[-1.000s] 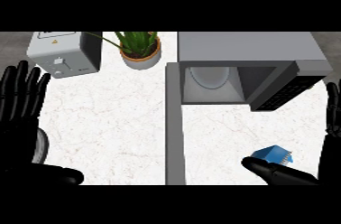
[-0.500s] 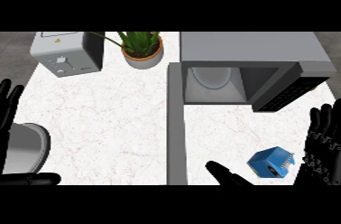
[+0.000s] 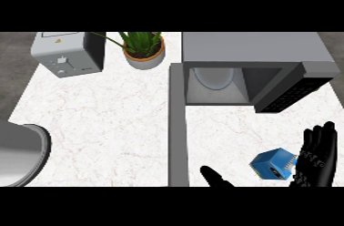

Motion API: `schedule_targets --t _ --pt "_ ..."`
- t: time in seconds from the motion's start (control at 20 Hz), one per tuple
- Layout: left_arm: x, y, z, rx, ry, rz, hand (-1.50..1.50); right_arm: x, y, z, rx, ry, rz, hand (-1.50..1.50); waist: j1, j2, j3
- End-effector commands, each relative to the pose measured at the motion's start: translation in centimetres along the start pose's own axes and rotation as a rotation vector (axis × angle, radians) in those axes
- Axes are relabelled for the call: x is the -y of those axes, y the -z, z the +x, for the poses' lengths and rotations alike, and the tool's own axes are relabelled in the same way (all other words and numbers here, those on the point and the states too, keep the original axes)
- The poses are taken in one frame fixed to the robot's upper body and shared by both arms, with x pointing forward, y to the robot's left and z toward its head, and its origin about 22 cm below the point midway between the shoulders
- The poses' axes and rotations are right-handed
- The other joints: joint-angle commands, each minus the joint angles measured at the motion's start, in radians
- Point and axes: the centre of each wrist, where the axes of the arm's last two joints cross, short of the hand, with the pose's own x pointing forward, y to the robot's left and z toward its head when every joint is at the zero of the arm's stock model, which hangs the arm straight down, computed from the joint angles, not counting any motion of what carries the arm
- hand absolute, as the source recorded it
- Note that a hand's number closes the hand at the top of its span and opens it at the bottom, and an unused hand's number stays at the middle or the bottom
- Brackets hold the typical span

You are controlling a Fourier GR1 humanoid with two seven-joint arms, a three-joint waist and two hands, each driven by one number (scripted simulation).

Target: Pick up the milk, place it into the microwave and close the microwave

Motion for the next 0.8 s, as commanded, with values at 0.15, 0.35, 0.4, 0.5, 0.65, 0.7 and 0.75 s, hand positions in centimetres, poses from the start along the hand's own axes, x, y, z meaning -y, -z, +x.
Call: schedule_targets --t 0.15,0.35,0.4,0.5,0.65,0.7,0.75 --pt "-1.9 -2.1 0.4 0.004 -0.009 -0.001 -1.50 0.0 0.5 -3.8 -0.055 -0.025 -0.038 -1.50 0.002 0.002 0.001" --pt "-3.2 -1.4 1.1 0.004 0.011 0.013 -1.50 0.8 0.2 -4.5 -0.078 -0.013 -0.070 -1.50 -0.002 0.002 0.001" --pt "-2.3 -2.5 0.3 0.009 0.011 0.003 -1.50 0.2 -0.2 -3.4 -0.092 0.018 -0.071 -1.50 -0.002 0.001 0.001" --pt "-0.8 -3.9 3.7 -0.003 0.010 0.002 -1.50 0.5 -2.0 -5.9 -0.122 -0.040 -0.082 -1.50 0.004 -0.001 0.002" --pt "-2.8 -2.1 2.0 -0.012 -0.001 0.013 -1.50 -0.5 -1.3 -8.5 -0.151 -0.065 -0.104 -1.50 -0.002 0.002 0.002" --pt "-3.2 -2.6 0.9 -0.003 0.014 0.008 -1.50 1.6 -1.9 -7.8 -0.143 -0.065 -0.120 -1.50 -0.006 0.001 0.001" --pt "-3.5 -2.6 2.9 0.015 0.026 0.003 -1.50 2.8 0.2 -8.8 -0.151 -0.075 -0.144 -1.50 -0.002 0.000 0.003"
